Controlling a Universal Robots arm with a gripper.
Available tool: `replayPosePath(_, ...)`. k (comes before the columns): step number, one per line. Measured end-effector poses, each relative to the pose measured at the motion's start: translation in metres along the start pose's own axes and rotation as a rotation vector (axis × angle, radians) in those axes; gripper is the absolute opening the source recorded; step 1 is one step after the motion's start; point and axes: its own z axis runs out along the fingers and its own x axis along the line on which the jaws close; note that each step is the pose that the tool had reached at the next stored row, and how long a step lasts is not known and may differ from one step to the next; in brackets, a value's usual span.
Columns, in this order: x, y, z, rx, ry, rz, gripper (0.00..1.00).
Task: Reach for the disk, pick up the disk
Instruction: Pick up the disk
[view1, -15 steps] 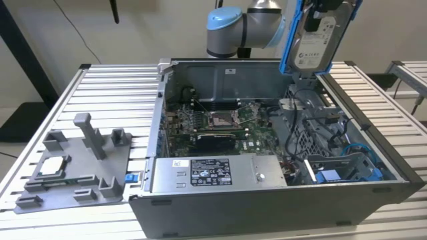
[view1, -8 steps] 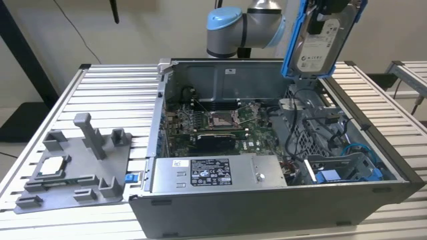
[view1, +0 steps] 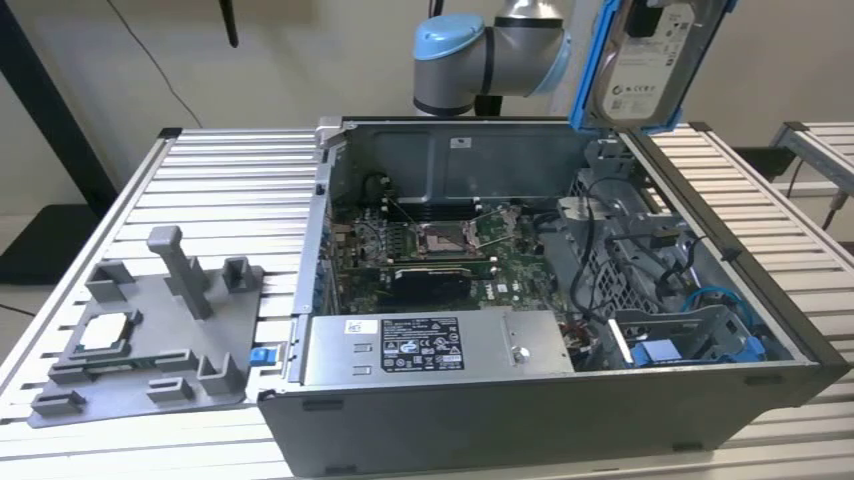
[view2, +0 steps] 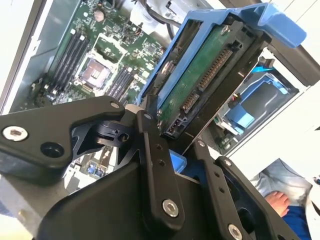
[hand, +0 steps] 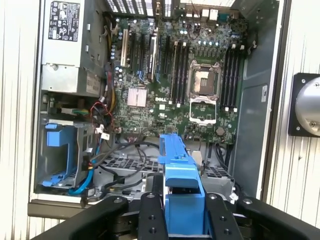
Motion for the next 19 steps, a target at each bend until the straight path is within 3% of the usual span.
replayPosePath(4,0.0036,0.0003,-0.0064,0.0001,-0.0015,0.0,0.0)
replayPosePath(9,0.0135,0.0009,-0.0067,0.0004,-0.0073,0.0,0.0)
replayPosePath(19,0.0453,0.0029,-0.0067,0.0008,-0.0137,0.0,0.0)
